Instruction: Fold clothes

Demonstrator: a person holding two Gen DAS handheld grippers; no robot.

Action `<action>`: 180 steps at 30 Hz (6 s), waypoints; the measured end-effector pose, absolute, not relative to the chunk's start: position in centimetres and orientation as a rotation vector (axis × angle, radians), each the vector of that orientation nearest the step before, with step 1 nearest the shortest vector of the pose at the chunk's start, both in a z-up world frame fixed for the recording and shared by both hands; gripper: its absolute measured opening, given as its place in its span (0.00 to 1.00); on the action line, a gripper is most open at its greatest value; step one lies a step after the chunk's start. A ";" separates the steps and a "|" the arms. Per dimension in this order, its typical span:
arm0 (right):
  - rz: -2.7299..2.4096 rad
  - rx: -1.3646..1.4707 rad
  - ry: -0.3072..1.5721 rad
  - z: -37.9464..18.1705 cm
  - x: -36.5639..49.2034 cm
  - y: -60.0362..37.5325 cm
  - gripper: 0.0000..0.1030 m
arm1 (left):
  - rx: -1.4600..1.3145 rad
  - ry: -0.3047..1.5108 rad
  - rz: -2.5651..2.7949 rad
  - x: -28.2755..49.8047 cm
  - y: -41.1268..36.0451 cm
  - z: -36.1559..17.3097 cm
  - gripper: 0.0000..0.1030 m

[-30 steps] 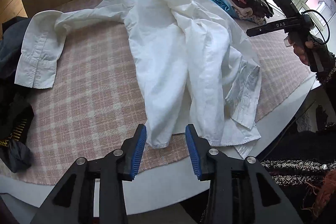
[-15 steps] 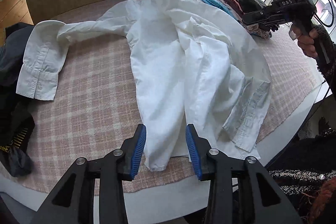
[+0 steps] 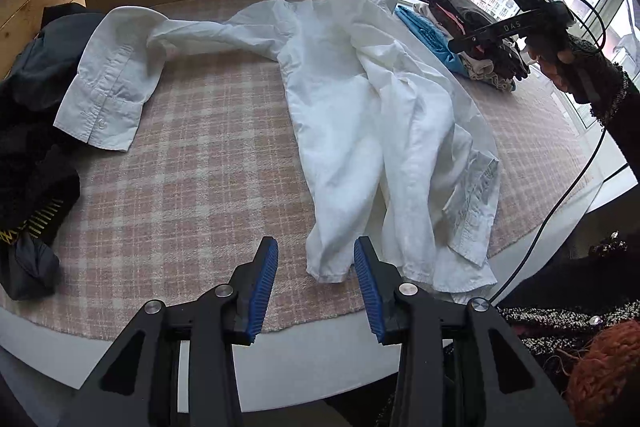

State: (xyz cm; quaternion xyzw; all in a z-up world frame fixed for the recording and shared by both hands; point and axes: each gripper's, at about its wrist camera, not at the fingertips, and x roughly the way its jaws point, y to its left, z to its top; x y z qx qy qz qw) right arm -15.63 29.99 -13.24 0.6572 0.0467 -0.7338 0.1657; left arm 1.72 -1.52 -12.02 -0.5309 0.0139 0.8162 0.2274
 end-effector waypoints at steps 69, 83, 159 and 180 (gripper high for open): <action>-2.030 1.634 -0.141 -6.8 -14.7 29.9 0.02 | -1.279 0.107 2.002 1.2 10.8 -8.2 0.05; -1.901 1.511 0.186 -4.0 -27.0 -1.2 0.16 | -1.292 -0.020 2.537 -4.3 -12.1 -3.4 0.05; -2.250 1.703 -0.341 -15.8 -27.9 27.3 0.50 | -1.558 0.124 1.988 2.3 4.5 -13.9 0.00; -2.418 1.404 0.023 -4.3 -35.1 24.7 0.05 | -1.477 0.062 2.300 -1.9 -4.7 -7.6 0.00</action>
